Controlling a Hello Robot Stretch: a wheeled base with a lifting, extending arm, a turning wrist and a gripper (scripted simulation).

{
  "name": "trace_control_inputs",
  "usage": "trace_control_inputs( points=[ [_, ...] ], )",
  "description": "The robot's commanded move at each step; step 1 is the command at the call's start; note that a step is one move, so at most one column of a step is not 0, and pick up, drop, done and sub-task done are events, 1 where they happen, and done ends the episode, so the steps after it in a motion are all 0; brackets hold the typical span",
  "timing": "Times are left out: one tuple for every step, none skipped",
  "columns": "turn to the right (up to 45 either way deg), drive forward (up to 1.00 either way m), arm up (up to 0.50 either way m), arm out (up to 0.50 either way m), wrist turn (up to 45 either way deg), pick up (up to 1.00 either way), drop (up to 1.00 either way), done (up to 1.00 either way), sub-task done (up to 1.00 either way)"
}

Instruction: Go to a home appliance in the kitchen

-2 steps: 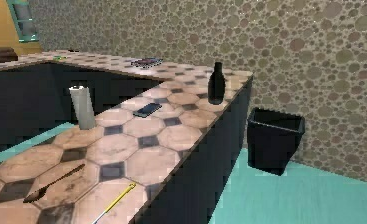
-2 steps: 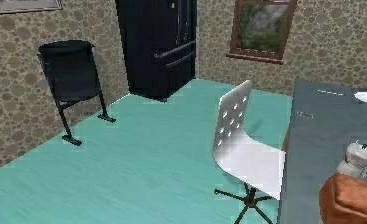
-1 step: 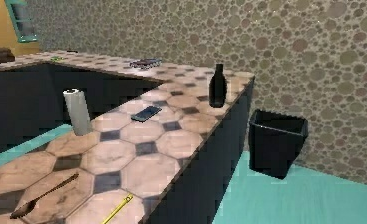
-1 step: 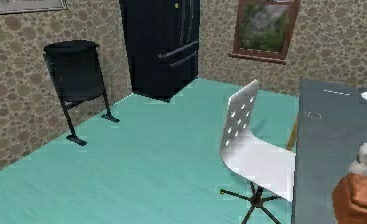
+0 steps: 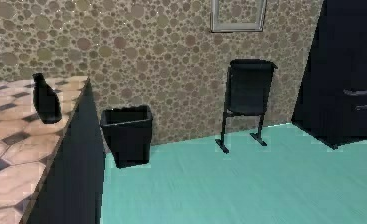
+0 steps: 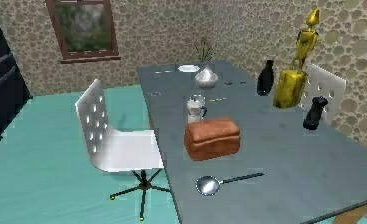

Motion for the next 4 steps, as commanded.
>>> trace_control_inputs(
  points=[
    [27.0, 0.0, 0.0, 0.0, 0.0, 0.0, 0.0, 0.0, 0.0],
    [0.0, 1.0, 0.0, 0.0, 0.0, 0.0, 0.0, 0.0, 0.0],
    [-9.0, 0.0, 0.0, 0.0, 0.0, 0.0, 0.0, 0.0, 0.0],
    [0.0, 0.05, 0.0, 0.0, 0.0, 0.0, 0.0, 0.0, 0.0]
  ],
)
